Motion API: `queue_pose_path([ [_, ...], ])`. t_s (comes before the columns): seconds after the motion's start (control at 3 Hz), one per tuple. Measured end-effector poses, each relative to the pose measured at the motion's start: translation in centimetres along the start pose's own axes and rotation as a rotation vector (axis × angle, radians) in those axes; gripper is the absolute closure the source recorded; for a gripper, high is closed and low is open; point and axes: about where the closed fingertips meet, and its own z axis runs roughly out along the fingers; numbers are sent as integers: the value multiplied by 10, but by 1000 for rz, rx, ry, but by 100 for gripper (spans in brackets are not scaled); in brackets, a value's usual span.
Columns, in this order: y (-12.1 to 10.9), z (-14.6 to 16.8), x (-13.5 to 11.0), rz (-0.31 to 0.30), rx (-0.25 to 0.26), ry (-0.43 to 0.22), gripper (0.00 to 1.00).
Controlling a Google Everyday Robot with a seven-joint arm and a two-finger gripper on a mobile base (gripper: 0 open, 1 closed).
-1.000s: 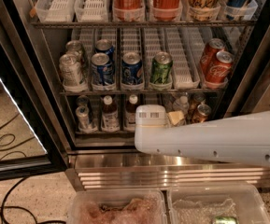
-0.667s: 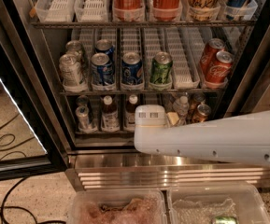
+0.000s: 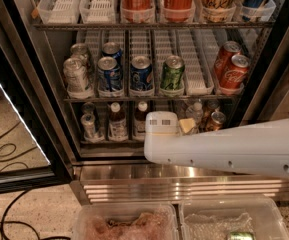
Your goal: Pick 7up can from bottom shelf of fridge
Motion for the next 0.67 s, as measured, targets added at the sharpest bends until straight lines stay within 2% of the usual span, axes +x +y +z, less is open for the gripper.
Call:
queue_pose_path([
  [0.67, 28, 8, -17, -56, -96, -22, 0],
])
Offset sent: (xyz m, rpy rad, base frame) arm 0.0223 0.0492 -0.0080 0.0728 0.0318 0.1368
